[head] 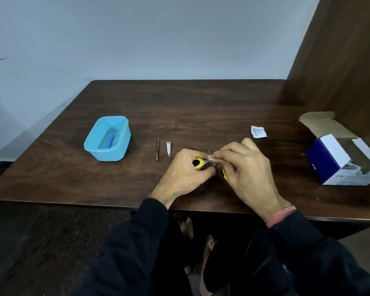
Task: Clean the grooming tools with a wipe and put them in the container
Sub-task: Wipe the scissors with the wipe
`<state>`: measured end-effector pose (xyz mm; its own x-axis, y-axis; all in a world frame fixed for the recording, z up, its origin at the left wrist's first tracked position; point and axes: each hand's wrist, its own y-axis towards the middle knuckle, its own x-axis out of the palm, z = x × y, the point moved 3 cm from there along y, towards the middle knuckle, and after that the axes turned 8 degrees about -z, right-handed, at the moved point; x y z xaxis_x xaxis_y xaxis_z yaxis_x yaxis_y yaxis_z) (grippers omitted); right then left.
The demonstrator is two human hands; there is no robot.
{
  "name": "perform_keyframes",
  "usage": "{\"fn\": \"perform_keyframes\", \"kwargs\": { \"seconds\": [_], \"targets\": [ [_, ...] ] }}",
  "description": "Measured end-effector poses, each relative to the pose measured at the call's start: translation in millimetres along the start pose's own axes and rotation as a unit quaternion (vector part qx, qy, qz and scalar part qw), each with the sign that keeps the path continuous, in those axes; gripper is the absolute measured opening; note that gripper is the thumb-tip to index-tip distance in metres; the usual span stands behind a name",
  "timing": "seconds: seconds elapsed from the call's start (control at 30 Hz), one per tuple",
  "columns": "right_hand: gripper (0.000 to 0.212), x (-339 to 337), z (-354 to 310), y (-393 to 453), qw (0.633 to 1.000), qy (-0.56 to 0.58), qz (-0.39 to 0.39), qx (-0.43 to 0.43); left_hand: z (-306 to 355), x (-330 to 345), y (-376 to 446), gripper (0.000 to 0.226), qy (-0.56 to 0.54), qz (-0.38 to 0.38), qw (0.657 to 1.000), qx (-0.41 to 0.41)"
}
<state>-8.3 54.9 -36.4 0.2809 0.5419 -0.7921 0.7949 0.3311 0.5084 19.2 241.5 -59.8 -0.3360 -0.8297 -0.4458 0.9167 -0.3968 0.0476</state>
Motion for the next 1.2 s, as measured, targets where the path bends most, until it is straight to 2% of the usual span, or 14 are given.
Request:
{"fn": "perform_keyframes", "kwargs": {
  "seconds": [0.13, 0.33, 0.43, 0.5, 0.67, 0.93, 1.2],
  "targets": [
    [0.03, -2.9, 3.6, -14.2, 1.0, -0.027, -0.008, -0.01, 1.3, 1.6, 0.6, 0.013, 0.005, -0.023, 1.0, -0.008],
    [0.017, 8.2, 3.2, -12.0, 0.998, 0.05, 0.021, 0.043, 6.3, -1.0, -2.5, 0.017, -0.013, -0.03, 0.999, -0.007],
    [0.014, 9.1, 2.5, -17.3, 0.996, 0.066, 0.029, 0.044, 9.1, -1.6, -3.3, 0.048, -0.046, -0.005, 0.999, -0.025],
    [0.012, 8.2, 2.1, -19.8, 0.997, 0.06, 0.024, 0.032, 9.9, -0.7, -3.2, 0.058, -0.022, 0.022, 0.999, -0.044],
    [0.015, 7.5, 7.0, -25.2, 0.997, 0.067, 0.01, 0.037, 7.7, -0.8, -2.8, 0.049, -0.001, 0.048, 0.998, -0.051],
    [0.006, 6.9, 5.1, -13.2, 0.996, 0.063, 0.029, 0.064, 7.4, -0.5, -2.7, 0.047, 0.006, 0.011, 0.999, -0.04],
    [0.011, 2.9, 6.2, -39.1, 0.997, 0.029, 0.008, 0.069, 8.4, -3.0, -4.8, 0.04, -0.005, 0.014, 0.998, -0.06]
  ]
}}
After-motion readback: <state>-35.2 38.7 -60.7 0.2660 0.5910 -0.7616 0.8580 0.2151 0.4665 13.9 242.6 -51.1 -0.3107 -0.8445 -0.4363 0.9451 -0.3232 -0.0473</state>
